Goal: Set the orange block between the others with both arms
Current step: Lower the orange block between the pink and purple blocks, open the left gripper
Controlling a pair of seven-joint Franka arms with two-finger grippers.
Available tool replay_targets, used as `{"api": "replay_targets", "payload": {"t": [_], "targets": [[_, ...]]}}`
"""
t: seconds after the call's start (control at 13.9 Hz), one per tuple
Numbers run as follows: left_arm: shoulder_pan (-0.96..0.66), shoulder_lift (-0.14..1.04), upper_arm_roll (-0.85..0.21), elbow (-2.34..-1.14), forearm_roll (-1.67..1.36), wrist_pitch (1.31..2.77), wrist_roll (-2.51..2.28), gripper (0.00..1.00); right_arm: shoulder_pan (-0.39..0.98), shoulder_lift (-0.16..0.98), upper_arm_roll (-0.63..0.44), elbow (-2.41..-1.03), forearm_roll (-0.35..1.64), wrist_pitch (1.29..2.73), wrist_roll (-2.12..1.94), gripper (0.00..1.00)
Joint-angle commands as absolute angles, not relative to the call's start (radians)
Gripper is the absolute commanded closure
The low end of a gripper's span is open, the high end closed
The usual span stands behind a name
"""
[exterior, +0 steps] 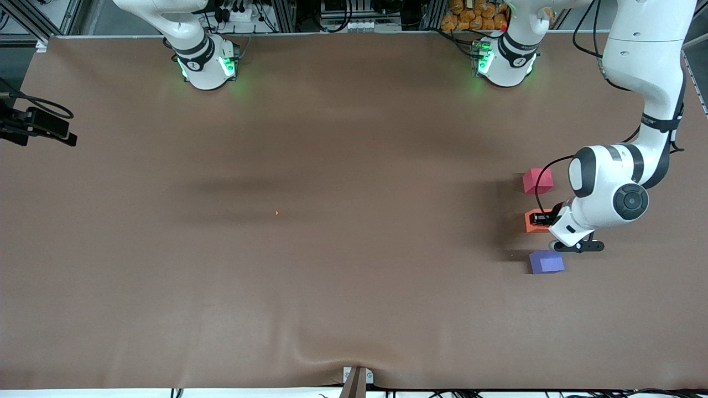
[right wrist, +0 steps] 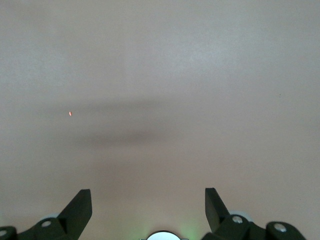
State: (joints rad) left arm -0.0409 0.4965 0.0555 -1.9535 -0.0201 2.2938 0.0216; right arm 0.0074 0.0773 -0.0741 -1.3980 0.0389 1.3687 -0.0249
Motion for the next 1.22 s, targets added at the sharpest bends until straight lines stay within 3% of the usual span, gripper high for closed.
{"api": "replay_targets", "payload": {"t": [0.0, 0.36, 0.43, 0.5, 0.57, 0.86, 1.15], "targets": [[-0.035, 0.502, 0.057, -1.939, 0.002, 2.298, 0.060, 1.00, 0.018, 0.064, -0.080, -1.408, 0.018, 1.367, -0.008, 0.00], [-0.032, 0.503, 0.057, -1.930, 0.002, 2.298, 0.063, 1.00, 0.017, 0.066, -0.080, -1.410, 0.018, 1.361, 0.014, 0.00], [-0.032, 0.505, 0.057, -1.927, 0.000, 2.296, 0.060, 0.79, 0.017, 0.066, -0.080, -1.410, 0.018, 1.359, 0.015, 0.00], [-0.031, 0.508, 0.057, -1.925, 0.000, 2.296, 0.061, 0.33, 0.017, 0.066, -0.080, -1.410, 0.018, 1.359, 0.014, 0.00], [-0.031, 0.509, 0.057, -1.924, 0.000, 2.296, 0.061, 0.00, 0.017, 0.066, -0.080, -1.410, 0.018, 1.358, 0.014, 0.00], [-0.026, 0.473, 0.057, -1.884, 0.000, 2.264, 0.055, 0.00, 0.017, 0.063, -0.081, -1.408, 0.017, 1.356, 0.012, 0.00], [-0.023, 0.390, 0.060, -1.775, 0.000, 2.097, 0.061, 0.00, 0.017, 0.061, -0.089, -1.408, 0.015, 1.322, 0.028, 0.00]]}}
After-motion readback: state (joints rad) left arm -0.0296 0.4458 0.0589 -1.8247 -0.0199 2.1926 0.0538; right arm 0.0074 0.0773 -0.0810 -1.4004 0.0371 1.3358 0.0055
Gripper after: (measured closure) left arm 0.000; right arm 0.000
